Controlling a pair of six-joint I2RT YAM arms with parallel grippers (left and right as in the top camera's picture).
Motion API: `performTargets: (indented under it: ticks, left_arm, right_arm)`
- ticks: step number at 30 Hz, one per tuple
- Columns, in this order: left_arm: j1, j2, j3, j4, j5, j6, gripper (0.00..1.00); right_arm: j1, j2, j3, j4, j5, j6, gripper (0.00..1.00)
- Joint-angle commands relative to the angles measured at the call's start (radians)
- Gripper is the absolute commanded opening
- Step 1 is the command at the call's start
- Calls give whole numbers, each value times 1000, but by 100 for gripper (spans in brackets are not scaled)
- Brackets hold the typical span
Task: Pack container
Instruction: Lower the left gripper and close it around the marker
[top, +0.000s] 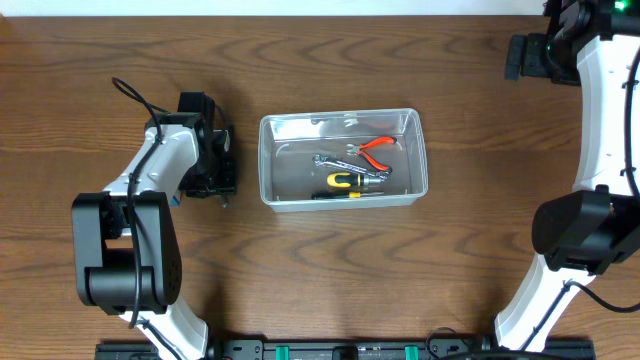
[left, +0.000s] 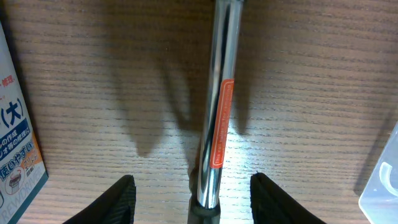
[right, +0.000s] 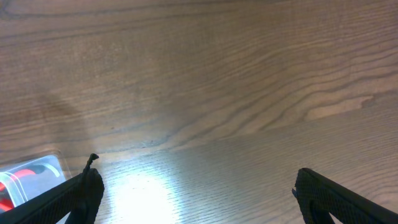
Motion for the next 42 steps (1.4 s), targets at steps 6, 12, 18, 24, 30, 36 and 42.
performTargets:
  ticks: [6,12,18,24,30,36,42]
  left_arm:
    - [-3,11,6,2,18,-1,47]
    - [-3,11,1,8,18,-1,47]
    - [-3,11,0,9,18,-2,47]
    - [-3,11,-1,8,18,-2,48]
    - [-3,11,-3,9,18,-13,48]
    - [-3,11,-5,10,18,-13,48]
    - [-3,11,-5,12,18,-13,49]
  right_arm:
    - [-3,-1,11,0,7,-2,99]
    - [-3,-1,11,0,8,-2,99]
    - [-3,-1,11,0,8,-2,99]
    - [-3,-1,11,0,7,-2,99]
    - [-3,-1,11,0,8,-2,99]
    - [-3,-1,11,0,8,-2,99]
    - [-3,-1,11,0,8,-2,99]
